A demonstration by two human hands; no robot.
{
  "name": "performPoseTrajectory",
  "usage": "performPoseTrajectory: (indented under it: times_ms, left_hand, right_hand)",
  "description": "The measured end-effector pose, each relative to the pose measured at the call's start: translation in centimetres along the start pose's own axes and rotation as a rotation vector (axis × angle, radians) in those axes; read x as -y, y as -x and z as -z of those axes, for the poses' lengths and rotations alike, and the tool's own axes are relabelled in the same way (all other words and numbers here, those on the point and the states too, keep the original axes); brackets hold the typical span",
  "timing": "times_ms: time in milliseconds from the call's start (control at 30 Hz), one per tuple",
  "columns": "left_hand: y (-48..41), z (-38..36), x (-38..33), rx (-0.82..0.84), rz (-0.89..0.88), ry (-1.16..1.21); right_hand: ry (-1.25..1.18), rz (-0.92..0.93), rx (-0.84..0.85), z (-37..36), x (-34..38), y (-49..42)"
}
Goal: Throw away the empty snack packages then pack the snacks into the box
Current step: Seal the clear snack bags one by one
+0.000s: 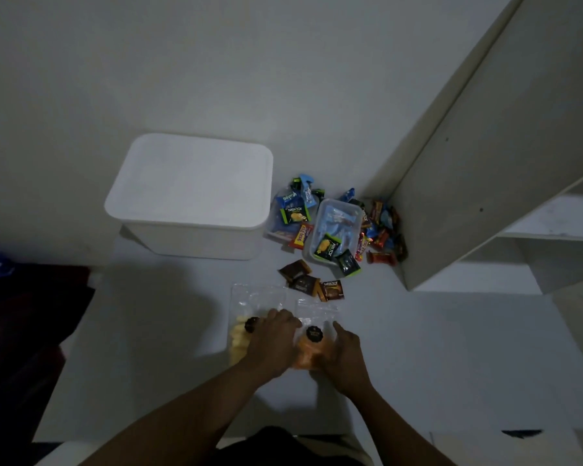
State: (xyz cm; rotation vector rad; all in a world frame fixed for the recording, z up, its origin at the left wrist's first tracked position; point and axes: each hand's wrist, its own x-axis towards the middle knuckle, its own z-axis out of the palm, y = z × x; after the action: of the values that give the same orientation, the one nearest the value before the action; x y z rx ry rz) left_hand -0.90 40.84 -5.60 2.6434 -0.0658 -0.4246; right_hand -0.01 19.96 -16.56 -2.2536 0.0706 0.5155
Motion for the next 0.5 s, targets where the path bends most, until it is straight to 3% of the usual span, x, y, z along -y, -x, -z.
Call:
performPoseTrajectory:
  times_ms: [67, 200, 333, 500]
  left_hand:
    - [0.1, -0.2, 0.6, -0.024, 0.009, -0.126]
    - [0.7, -0.8, 2.7, 0.066, 0.100, -0.201]
    - [1.4, -1.2, 4.0, 0.075, 0.136, -0.183]
    - [1.5, -1.3, 4.9, 0.066, 0.122, -0.164]
  right_hand:
    - [0.068, 0.021, 0.045, -1.1, -2.0, -1.1]
    - [0.140, 0.063, 0.145, 0.8, 5.4, 2.1]
    - [0.139, 0.008, 0.202, 0.4, 6.6, 2.6]
    - [0.179, 0.113, 0.151, -0.4, 7.0, 2.4]
